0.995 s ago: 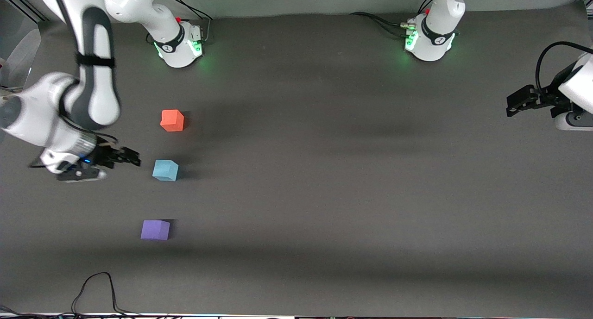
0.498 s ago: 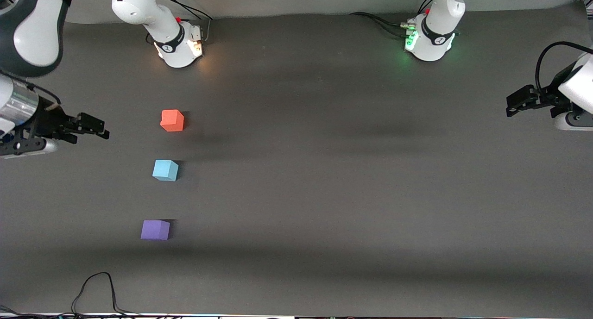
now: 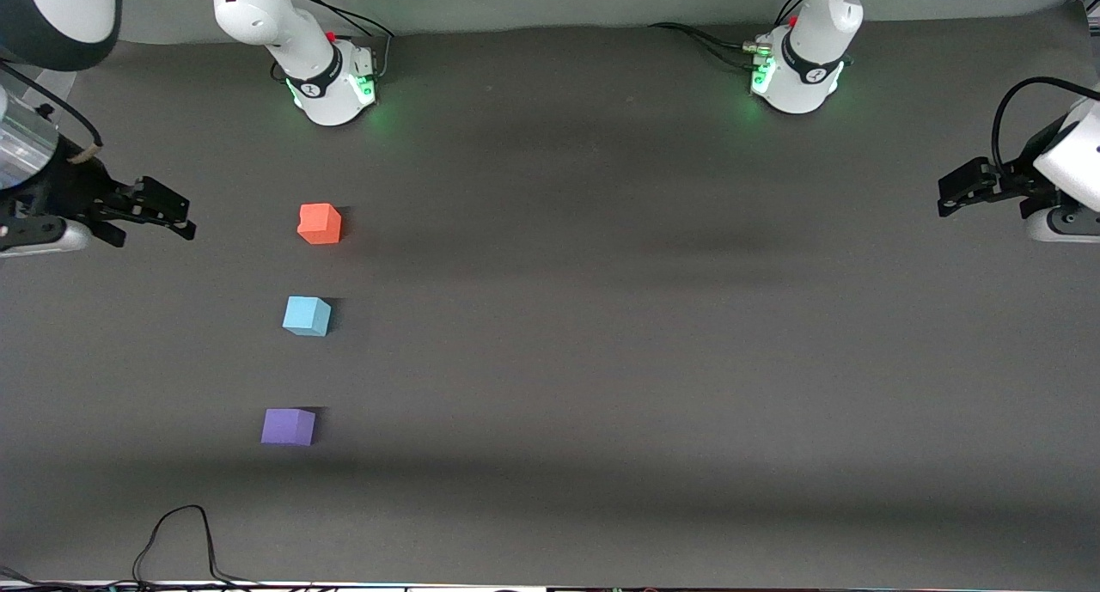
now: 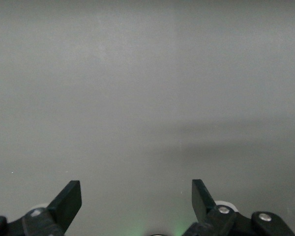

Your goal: Place blue block between orange and purple blocks

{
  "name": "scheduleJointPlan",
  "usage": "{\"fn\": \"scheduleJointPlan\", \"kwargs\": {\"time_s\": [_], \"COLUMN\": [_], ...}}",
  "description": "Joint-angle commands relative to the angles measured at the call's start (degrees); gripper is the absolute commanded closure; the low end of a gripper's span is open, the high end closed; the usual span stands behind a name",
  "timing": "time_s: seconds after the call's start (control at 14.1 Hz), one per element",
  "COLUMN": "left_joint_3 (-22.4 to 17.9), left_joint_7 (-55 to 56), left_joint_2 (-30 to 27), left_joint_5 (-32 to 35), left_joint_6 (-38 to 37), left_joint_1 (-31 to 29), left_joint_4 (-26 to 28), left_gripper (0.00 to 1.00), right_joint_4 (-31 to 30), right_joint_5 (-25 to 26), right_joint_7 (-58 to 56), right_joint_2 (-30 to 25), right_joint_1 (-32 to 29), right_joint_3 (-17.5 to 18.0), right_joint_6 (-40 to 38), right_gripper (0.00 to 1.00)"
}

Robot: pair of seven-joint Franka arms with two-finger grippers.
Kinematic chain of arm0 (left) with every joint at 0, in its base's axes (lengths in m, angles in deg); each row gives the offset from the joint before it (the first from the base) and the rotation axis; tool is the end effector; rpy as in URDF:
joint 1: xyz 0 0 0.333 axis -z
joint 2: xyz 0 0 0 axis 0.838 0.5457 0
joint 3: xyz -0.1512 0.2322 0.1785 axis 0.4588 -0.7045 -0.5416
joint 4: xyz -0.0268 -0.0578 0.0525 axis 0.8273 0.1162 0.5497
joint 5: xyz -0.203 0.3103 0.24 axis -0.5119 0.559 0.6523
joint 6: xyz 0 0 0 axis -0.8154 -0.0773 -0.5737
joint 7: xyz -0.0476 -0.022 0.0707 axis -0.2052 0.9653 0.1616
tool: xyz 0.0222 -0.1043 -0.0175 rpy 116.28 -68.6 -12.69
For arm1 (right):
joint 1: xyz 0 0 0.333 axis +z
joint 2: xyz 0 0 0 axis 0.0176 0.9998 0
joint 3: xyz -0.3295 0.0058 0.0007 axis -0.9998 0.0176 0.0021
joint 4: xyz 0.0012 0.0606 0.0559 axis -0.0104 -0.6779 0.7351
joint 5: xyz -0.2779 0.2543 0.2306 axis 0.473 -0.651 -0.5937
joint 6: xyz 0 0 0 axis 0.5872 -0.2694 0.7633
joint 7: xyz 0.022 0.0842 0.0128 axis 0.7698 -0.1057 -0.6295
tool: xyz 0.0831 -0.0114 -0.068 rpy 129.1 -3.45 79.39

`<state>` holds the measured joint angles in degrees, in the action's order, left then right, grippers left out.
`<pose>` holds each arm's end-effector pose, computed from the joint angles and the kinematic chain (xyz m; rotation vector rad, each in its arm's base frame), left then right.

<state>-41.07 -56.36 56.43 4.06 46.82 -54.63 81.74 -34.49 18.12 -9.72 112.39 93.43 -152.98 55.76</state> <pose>0.5951 -0.0187 0.6184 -3.1146 0.0956 0.0992 0.5935 0.0149 0.6260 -3.1069 -0.0521 -0.0946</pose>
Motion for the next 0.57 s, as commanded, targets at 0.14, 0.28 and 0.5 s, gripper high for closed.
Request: {"fn": "scheduleJointPlan", "kwargs": {"time_s": [0.14, 0.28, 0.5], "left_joint_3": [0.1, 0.1, 0.1], "left_joint_7": [-0.9, -1.0, -0.9], "left_joint_2": [-0.2, -0.2, -0.2], "left_joint_5": [-0.4, -0.4, -0.4], "left_joint_6": [-0.8, -0.8, -0.8], "left_joint_1": [0.0, 0.0, 0.1], "left_joint_4": [-0.3, -0.2, -0.2], "left_gripper": [0.00, 0.00, 0.00], "right_joint_4": [8.8, 11.8, 16.6], "right_joint_5": [-0.2, -0.3, -0.3], "right_joint_7": [1.1, 1.2, 3.2], "right_joint_2": [0.3, -0.4, -0.4], "right_joint_1": [-18.5, -27.4, -38.5], "right_joint_3": [14.4, 22.9, 35.2], "right_joint_6": [-8.0, -9.3, -9.3], "right_gripper": [0.00, 0.00, 0.00]}}
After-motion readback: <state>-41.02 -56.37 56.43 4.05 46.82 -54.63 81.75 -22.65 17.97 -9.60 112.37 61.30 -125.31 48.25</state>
